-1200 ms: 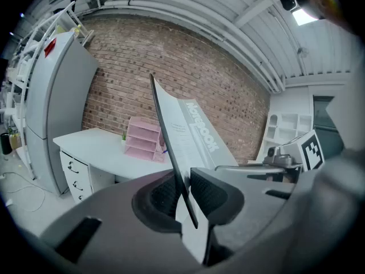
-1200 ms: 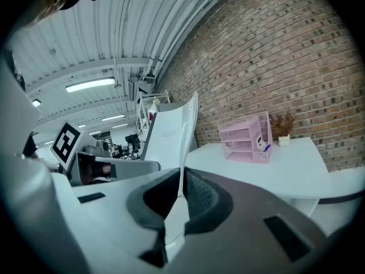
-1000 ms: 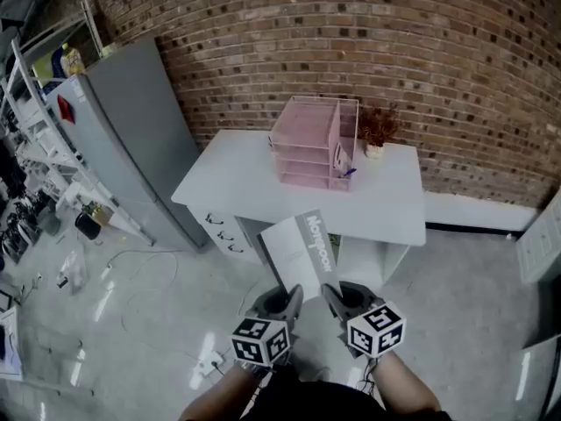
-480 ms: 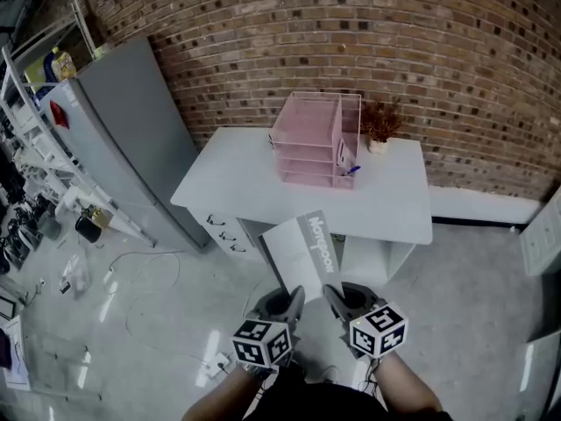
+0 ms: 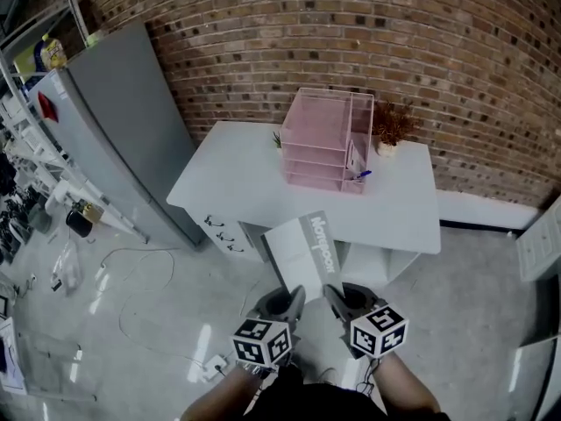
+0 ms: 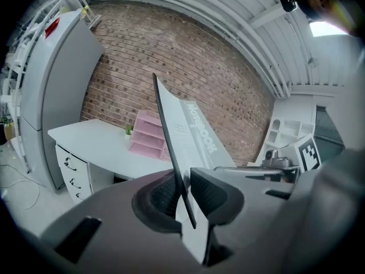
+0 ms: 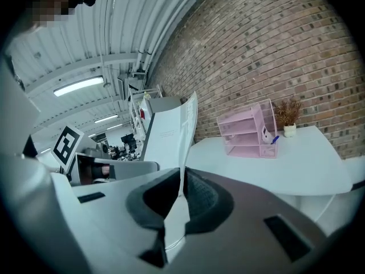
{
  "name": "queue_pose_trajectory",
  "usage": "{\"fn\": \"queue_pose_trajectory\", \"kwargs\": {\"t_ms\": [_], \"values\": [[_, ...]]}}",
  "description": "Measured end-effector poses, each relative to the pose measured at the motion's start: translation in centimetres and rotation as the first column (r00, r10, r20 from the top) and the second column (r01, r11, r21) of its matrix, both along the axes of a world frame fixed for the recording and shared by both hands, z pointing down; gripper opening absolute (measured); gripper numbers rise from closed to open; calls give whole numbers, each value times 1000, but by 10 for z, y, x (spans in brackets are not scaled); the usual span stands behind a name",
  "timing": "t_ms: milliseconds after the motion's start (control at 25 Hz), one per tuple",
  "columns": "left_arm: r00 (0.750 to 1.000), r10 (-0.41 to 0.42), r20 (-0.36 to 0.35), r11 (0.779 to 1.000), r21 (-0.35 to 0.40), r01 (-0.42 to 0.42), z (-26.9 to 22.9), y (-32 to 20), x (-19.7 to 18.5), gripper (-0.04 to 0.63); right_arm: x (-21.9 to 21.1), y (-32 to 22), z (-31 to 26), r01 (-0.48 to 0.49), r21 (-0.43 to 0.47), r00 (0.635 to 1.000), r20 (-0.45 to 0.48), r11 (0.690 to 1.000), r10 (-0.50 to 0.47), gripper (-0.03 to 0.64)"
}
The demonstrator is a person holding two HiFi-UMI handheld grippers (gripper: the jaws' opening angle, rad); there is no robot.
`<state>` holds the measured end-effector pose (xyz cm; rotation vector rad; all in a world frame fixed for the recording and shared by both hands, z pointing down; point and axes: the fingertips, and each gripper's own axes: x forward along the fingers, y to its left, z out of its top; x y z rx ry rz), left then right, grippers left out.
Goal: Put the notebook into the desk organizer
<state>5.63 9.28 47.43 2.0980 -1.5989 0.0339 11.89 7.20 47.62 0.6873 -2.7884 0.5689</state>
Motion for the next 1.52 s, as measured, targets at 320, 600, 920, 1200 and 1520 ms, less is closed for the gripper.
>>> {"fn": "queue_pose_trajectory", "kwargs": {"t_ms": [320,600,920,1200,1520], "values": [[1000,3,-20,1000,-28,-3,15,-31,-63,51,-63,-31,14,-1,-34,1000,-18,999,0,21],[999,8,-33,999,-42,-9,25,-53,-122,51,-122,-53,24,-2,-54,1000,-29,999,1,21],[999,7,-51,999,-38,-9,30,-66,-168,51,-167,-67,29,4,-70,999,-36,998,-7,21],[997,-4,-77,999,-42,1,34,-80,-177,51,-177,-82,32,11,-83,999,-42,996,-14,20],[996,-15,-86,998,-69,9,41,-116,-174,51,-173,-119,39,17,-125,999,-28,992,-20,18]]}}
